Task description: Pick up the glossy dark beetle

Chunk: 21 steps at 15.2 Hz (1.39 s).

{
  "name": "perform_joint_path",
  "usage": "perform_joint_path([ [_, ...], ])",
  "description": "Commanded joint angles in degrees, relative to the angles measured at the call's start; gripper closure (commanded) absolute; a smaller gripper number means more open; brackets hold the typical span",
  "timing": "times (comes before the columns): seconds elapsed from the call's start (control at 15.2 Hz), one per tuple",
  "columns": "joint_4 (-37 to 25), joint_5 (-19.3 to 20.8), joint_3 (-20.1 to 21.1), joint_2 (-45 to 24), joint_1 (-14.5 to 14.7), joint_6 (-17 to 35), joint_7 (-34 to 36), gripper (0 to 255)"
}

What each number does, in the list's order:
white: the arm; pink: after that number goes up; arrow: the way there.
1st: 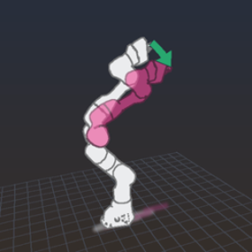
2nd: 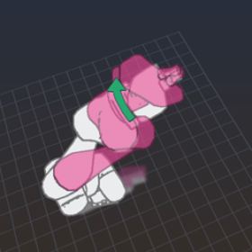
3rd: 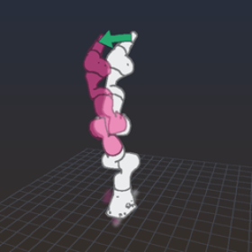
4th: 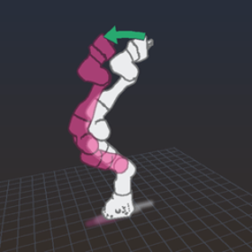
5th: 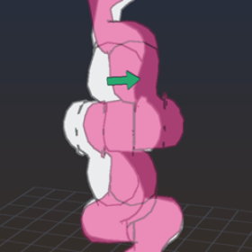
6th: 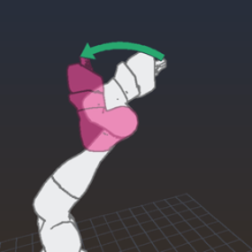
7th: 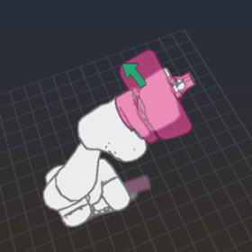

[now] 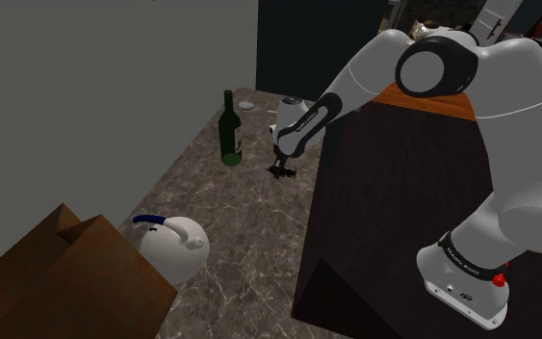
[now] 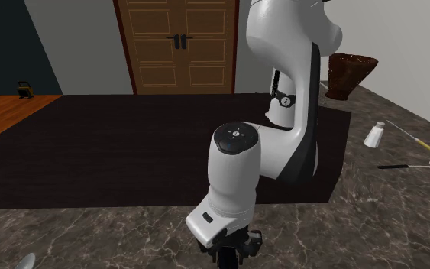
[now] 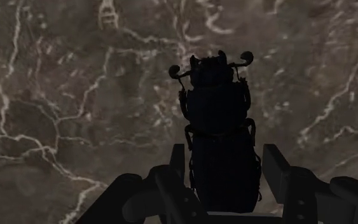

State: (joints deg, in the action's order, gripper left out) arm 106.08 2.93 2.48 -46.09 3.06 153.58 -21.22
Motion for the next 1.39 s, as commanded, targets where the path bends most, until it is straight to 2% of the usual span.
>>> perform_joint_path([
  [0.0, -0.2, 0.0, -0.3, -0.6, -0.2, 0.7, 0.0, 255],
  [0.2, 0.3, 0.0, -0.2, -0.3, -0.1, 1.0, 0.1, 255],
  [1.32, 4.1, -0.4, 0.4, 10.1, -0.6, -5.7, -0.2, 255],
])
